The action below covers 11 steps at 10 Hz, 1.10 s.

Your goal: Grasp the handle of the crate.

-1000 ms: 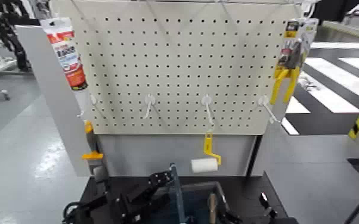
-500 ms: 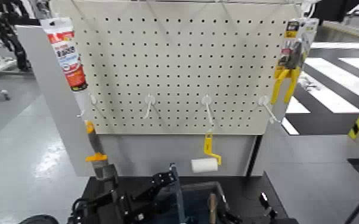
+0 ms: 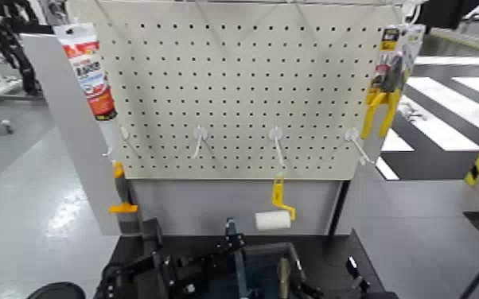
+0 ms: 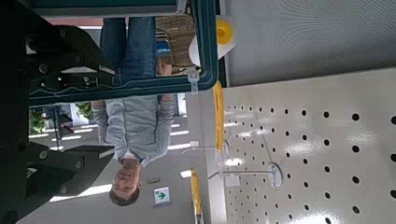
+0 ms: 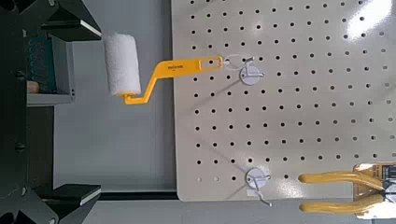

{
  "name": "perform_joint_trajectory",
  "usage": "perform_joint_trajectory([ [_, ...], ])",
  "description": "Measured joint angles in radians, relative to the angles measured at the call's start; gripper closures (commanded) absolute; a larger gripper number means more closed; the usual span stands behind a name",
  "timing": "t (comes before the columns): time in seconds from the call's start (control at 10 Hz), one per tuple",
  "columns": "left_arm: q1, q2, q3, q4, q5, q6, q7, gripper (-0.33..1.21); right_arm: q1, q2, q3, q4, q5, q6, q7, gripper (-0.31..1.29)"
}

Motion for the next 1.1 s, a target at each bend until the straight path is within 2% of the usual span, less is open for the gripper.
perform_joint_trajectory([
  [0.6, 0.004, -0.002, -0.012, 0.003, 0.000, 0.009, -0.006, 1.19, -0.002, -0.004, 0.002, 0.003, -0.005, -0.005, 0.001, 0.15],
  [1.1, 0.057, 0.010, -0.009, -0.098, 0.034, 0.058, 0.022, 1.19, -0.002, -0.006, 0.001, 0.005, -0.005, -0.009, 0.001, 0.15],
])
